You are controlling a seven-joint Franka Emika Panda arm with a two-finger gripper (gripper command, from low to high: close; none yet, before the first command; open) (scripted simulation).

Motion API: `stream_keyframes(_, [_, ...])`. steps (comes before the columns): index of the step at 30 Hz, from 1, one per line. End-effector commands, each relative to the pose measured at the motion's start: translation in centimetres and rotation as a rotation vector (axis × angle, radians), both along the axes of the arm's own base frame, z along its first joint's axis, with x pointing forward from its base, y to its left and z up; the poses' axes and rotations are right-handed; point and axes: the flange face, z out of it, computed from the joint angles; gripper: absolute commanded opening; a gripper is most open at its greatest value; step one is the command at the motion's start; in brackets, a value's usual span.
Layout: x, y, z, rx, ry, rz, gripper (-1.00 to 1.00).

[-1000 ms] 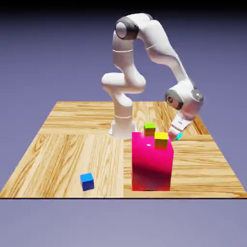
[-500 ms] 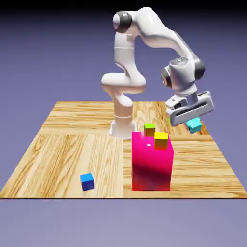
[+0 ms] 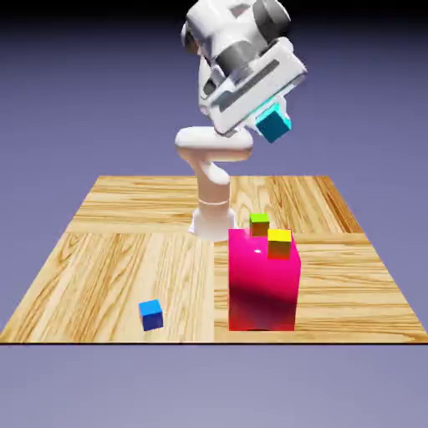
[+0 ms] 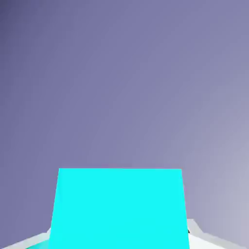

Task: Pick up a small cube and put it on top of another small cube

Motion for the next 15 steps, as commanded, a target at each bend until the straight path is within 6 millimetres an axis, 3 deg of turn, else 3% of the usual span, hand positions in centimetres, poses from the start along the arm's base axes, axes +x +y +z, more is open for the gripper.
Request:
stream_keyframes(1, [0.7,-1.9,-0.8,-0.028,0.039,0.001,-1.00])
stream_keyframes(5, [2.7,-9.8,-4.3,-0.133,0.210,-0.002,-1.00])
stream_keyframes(8, [3.1,-15.9,-7.1,-0.213,0.361,-0.016,-1.00])
stream_keyframes(11, [2.4,-22.0,-9.8,-0.293,0.531,-0.040,-1.00])
stream_keyframes(15, [0.1,-29.8,-12.6,-0.392,0.783,-0.091,-1.00])
